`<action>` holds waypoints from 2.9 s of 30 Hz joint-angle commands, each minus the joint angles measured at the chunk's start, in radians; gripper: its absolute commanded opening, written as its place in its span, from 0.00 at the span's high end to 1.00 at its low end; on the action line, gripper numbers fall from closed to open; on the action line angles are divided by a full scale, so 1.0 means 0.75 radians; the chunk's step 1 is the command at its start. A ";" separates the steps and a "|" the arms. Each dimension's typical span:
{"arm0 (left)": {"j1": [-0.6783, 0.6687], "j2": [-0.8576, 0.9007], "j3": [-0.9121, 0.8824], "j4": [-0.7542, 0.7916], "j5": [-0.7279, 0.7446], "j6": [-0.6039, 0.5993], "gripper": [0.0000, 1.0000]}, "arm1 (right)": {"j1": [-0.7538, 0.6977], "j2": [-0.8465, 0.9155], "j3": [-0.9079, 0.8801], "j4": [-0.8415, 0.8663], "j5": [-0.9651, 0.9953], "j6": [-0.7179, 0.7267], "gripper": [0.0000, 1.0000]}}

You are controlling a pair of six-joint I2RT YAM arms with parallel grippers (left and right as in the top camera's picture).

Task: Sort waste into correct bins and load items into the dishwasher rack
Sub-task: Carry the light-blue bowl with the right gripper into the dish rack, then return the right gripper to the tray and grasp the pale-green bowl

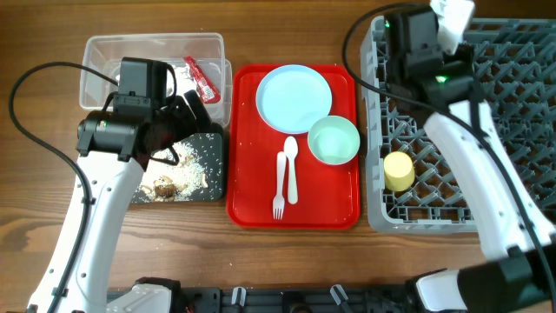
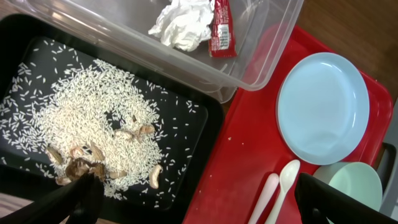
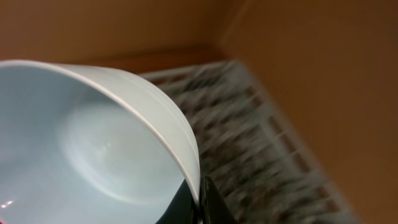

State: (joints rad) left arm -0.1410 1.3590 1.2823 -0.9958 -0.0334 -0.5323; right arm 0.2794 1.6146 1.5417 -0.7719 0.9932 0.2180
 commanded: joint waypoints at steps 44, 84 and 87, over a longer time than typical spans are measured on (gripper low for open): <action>0.011 -0.029 0.018 -0.001 -0.023 0.001 0.00 | 0.141 0.521 0.005 0.099 0.204 -0.779 0.23; 0.011 -0.029 0.018 -0.001 -0.023 0.002 0.00 | 0.225 0.111 -0.393 -0.348 -1.555 0.956 0.32; 0.011 -0.029 0.018 -0.001 -0.023 0.002 0.00 | 0.224 0.111 -0.478 -0.285 -1.544 1.086 0.33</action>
State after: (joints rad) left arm -0.1410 1.3575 1.2823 -0.9955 -0.0334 -0.5323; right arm 0.4461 1.6867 1.2266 -1.0267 -0.1642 0.8154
